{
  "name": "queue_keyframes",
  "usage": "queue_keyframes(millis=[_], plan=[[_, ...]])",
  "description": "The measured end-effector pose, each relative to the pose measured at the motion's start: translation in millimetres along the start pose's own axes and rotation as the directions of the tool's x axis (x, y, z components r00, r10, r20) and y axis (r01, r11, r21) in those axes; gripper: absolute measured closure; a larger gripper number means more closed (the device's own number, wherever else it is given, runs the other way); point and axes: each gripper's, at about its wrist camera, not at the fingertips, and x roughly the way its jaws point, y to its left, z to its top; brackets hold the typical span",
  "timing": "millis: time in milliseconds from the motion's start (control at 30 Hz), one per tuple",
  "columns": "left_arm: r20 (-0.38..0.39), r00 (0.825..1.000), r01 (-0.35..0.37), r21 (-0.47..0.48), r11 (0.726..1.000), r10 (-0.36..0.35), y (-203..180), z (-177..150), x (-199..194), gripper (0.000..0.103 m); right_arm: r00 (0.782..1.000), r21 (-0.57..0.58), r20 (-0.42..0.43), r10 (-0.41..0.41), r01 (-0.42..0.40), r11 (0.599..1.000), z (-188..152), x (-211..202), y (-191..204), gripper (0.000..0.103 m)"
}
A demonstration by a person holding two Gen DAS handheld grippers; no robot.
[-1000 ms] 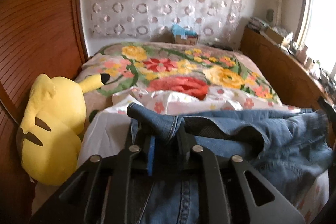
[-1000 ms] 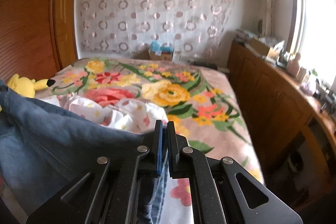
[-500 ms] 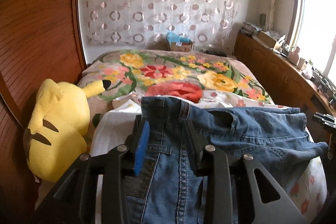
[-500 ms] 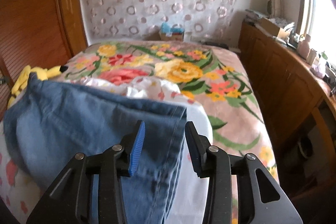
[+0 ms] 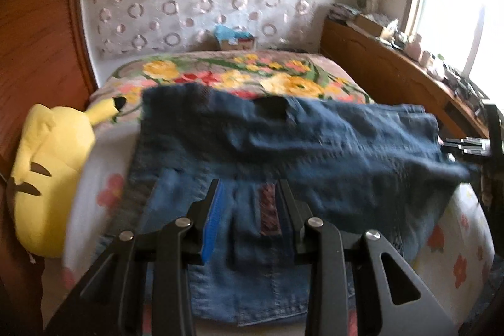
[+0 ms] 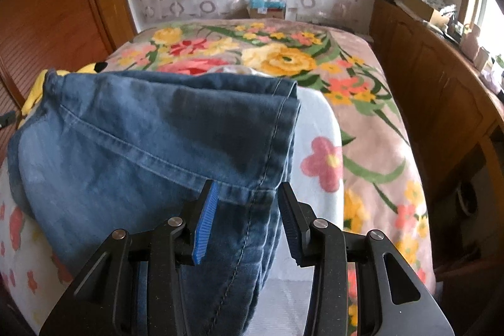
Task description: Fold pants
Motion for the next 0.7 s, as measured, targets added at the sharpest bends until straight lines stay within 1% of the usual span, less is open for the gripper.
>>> queue_keyframes(millis=[167,233,300,400,500,533,567,700], plan=[[-0.031,0.999,0.025,0.016,1.000,-0.024,-11.4,-12.3,11.4,0.071,0.999,0.005,-0.032,-0.006,0.006,1.000,-3.0,7.2,0.6,0.064],[-0.034,0.999,0.024,0.017,1.000,-0.024,-11.0,-15.6,13.0,0.071,0.999,0.002,-0.030,-0.021,0.021,1.000,-3.2,7.3,-0.3,0.086],[-0.033,0.999,0.031,0.011,0.999,-0.031,-9.4,-16.5,13.0,0.071,0.999,-0.011,-0.019,-0.031,0.031,0.999,-1.4,4.3,1.8,0.091],[-0.031,0.999,0.031,0.002,1.000,-0.031,-5.8,-17.3,12.3,0.071,0.999,-0.027,0.020,-0.031,0.032,0.999,2.9,-6.2,3.7,0.094],[-0.026,0.999,0.027,-0.003,1.000,-0.027,-4.6,-16.9,9.7,0.071,0.994,-0.035,0.094,-0.048,0.052,0.998,12.0,-22.9,3.8,0.096],[-0.023,0.999,0.026,-0.004,1.000,-0.026,-4.6,-17.2,8.4,0.071,0.991,-0.034,0.119,-0.055,0.060,0.998,17.0,-28.5,3.5,0.099],[-0.019,1.000,0.025,-0.006,1.000,-0.025,-3.7,-17.0,6.3,0.071,0.986,-0.035,0.152,-0.066,0.073,0.997,24.8,-34.9,2.9,0.099],[-0.001,1.000,0.008,-0.016,1.000,-0.008,-0.9,-16.3,-0.7,0.071,0.969,-0.058,0.225,-0.099,0.115,0.992,59.5,-44.5,5.1,0.100]])
